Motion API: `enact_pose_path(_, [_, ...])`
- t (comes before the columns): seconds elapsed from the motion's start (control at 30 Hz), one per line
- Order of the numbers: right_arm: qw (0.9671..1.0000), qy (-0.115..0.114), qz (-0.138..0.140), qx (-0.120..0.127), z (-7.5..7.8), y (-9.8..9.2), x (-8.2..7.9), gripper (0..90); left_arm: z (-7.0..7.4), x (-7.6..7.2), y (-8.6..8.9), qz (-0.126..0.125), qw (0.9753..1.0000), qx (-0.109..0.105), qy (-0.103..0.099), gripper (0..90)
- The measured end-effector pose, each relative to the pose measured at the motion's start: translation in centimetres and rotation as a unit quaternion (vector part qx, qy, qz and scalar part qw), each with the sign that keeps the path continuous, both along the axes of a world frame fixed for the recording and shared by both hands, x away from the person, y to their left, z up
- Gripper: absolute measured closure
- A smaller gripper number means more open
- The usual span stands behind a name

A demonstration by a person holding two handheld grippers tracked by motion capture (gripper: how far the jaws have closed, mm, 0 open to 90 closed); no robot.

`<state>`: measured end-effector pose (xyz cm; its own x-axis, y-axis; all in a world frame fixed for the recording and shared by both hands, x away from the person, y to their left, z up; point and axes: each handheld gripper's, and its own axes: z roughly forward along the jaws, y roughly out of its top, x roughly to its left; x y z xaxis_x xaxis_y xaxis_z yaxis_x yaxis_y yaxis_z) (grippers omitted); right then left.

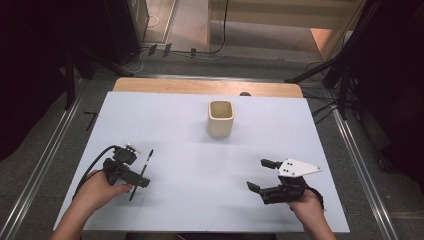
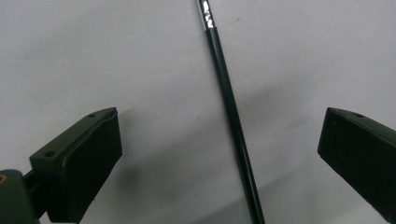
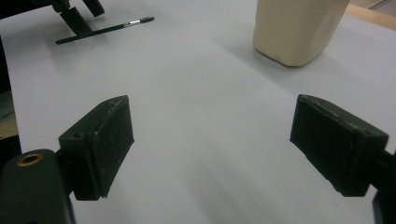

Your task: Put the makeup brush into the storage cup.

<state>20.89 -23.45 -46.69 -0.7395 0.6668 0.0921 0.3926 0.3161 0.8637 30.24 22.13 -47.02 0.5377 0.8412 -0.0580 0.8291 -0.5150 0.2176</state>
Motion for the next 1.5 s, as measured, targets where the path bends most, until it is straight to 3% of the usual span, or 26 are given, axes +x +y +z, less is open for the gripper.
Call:
enact_pose_path(0.17, [1.0, 0.0, 0.002, -0.003, 0.0, 0.0, 0.0, 14.2, -0.5, 0.0, -0.3, -0.003, 0.9998, 0.019, 0.0, 0.0])
enact_pose_path(0.33, [1.0, -0.001, 0.001, -0.005, 0.0, 0.0, 0.0, 14.2, -0.6, 0.0, -0.4, -0.004, 0.9998, 0.021, 0.0, 0.0])
enact_pose_path(0.57, [0.9999, -0.002, 0.002, -0.011, 0.0, 0.1, -0.1, 14.2, -1.0, -0.3, -1.3, -0.004, 0.9984, 0.054, -0.013, 0.0])
enact_pose_path(0.83, [0.9999, -0.003, 0.004, -0.015, 0.0, 0.2, -0.1, 14.2, -0.9, -0.2, -1.4, 0.005, 0.9981, 0.06, -0.008, 0.5])
enact_pose_path(0.97, [0.9999, -0.003, 0.004, -0.016, 0.0, 0.2, -0.1, 14.2, -0.5, -0.3, -1.6, 0.005, 0.998, 0.062, -0.003, 7.8])
enact_pose_path(1.1, [0.9998, -0.002, 0.005, -0.018, 0.0, 0.2, -0.1, 14.2, 0.0, -0.4, -1.5, 0.017, 0.9981, 0.058, -0.007, 30.2])
enact_pose_path(1.13, [0.9998, -0.002, 0.005, -0.018, 0.0, 0.2, -0.1, 14.2, 0.1, -0.4, -1.5, 0.02, 0.9982, 0.057, -0.005, 30.2])
enact_pose_path(1.17, [0.9998, -0.002, 0.006, -0.018, 0.0, 0.3, -0.1, 14.2, 0.2, -0.4, -1.5, 0.025, 0.998, 0.058, -0.005, 36.6])
enact_pose_path(1.37, [0.9998, 0.0, 0.007, -0.019, 0.0, 0.3, -0.1, 14.2, 0.4, -0.5, -1.8, 0.03, 0.9978, 0.059, 0.002, 45.2])
enact_pose_path(1.5, [0.9997, -0.002, 0.01, -0.022, -0.1, 0.3, 0.0, 14.3, 0.5, -0.5, -2.0, 0.039, 0.9975, 0.058, 0.013, 56.1])
